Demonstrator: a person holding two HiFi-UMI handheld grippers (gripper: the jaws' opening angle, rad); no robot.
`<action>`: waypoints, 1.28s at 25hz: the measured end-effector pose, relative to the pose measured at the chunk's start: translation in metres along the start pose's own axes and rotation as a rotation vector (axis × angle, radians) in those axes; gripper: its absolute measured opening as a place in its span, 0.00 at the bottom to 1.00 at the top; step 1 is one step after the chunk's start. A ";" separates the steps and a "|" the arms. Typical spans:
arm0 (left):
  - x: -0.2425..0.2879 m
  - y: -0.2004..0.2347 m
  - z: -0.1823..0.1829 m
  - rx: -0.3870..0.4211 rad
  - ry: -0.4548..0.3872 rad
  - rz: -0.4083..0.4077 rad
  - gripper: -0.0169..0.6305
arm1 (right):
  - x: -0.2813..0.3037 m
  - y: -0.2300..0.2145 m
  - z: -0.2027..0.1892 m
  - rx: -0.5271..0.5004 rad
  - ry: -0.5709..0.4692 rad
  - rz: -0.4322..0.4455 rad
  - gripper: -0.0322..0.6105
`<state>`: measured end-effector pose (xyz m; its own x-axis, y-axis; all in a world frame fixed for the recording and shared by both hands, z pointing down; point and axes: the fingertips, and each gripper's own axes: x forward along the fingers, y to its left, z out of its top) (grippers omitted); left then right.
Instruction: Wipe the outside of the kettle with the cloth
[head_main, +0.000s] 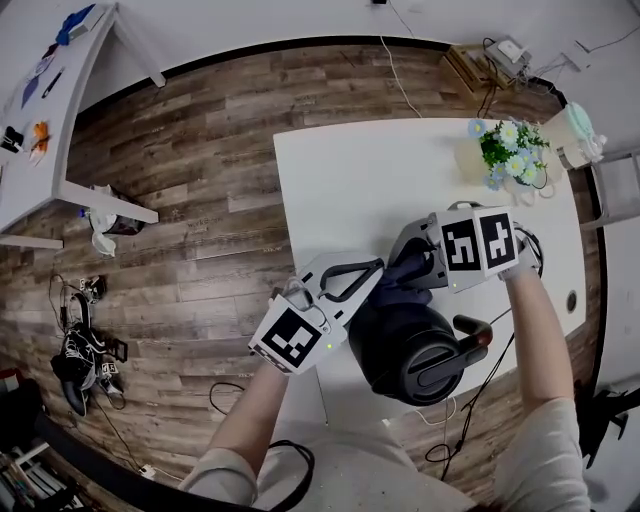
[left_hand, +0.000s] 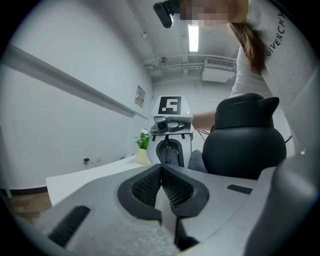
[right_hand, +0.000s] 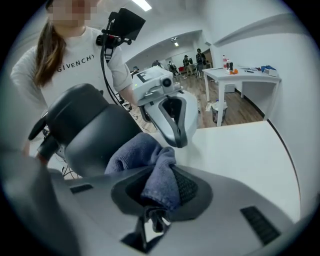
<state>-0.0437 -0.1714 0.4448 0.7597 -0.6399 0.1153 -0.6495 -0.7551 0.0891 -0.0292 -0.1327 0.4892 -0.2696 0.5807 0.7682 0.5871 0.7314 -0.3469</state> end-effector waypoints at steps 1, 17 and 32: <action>-0.001 0.001 -0.004 0.009 0.006 0.003 0.03 | 0.004 -0.002 -0.003 0.010 0.002 -0.010 0.15; -0.053 -0.004 0.044 -0.060 -0.080 0.155 0.03 | -0.148 0.045 0.043 0.007 -0.581 -0.805 0.15; -0.099 -0.082 0.100 0.098 -0.062 0.138 0.03 | -0.053 0.190 0.164 -0.157 -0.504 -1.009 0.15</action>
<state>-0.0632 -0.0604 0.3274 0.6658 -0.7439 0.0584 -0.7442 -0.6677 -0.0208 -0.0282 0.0340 0.2947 -0.9284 -0.1444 0.3423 0.0073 0.9141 0.4054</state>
